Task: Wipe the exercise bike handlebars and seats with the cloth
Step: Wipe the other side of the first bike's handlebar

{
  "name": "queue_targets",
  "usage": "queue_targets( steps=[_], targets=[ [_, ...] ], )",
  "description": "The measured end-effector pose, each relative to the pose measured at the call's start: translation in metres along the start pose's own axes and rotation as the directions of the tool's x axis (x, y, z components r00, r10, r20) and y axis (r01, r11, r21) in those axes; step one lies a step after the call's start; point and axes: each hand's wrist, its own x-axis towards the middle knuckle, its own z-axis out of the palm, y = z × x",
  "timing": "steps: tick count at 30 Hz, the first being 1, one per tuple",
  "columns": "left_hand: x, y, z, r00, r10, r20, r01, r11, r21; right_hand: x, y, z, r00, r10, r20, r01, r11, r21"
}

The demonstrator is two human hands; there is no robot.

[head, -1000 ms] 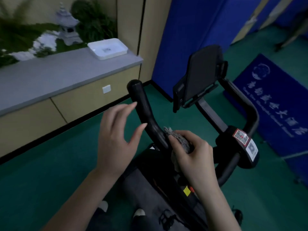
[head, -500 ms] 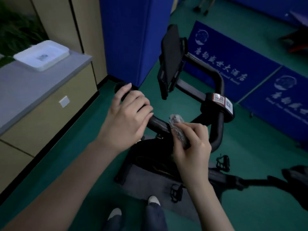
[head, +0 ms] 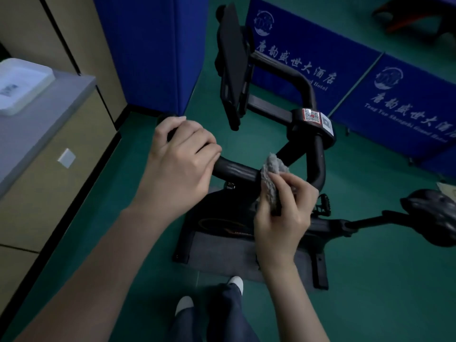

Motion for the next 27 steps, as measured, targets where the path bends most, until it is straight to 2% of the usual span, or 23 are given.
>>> queue_targets(
  steps=[3,8,12,15,20,27],
  targets=[
    [-0.001,0.001,0.002,1.000,-0.006,0.003,0.006,1.000,0.022,-0.001,-0.014,0.015,0.996,0.063,-0.061,-0.062,0.998,0.025],
    [-0.001,0.002,0.005,1.000,-0.008,0.006,0.008,0.999,0.035,-0.008,-0.019,0.024,0.999,0.031,-0.025,-0.030,0.999,0.035],
    [-0.002,0.002,0.006,1.000,-0.008,-0.003,0.008,0.999,0.035,-0.005,-0.003,0.011,0.977,0.164,-0.137,-0.168,0.986,-0.017],
    [-0.003,0.002,0.007,1.000,-0.022,-0.003,0.022,0.999,0.031,-0.005,-0.010,0.011,0.972,0.207,-0.115,-0.207,0.978,0.009],
    [-0.002,0.004,0.008,0.999,-0.034,-0.007,0.034,0.998,0.043,-0.013,-0.014,0.001,0.977,0.200,-0.071,-0.198,0.979,0.036],
    [-0.003,0.006,0.008,0.999,-0.044,-0.008,0.045,0.998,0.051,-0.021,-0.031,0.017,0.995,0.085,-0.048,-0.078,0.989,0.123]
  ],
)
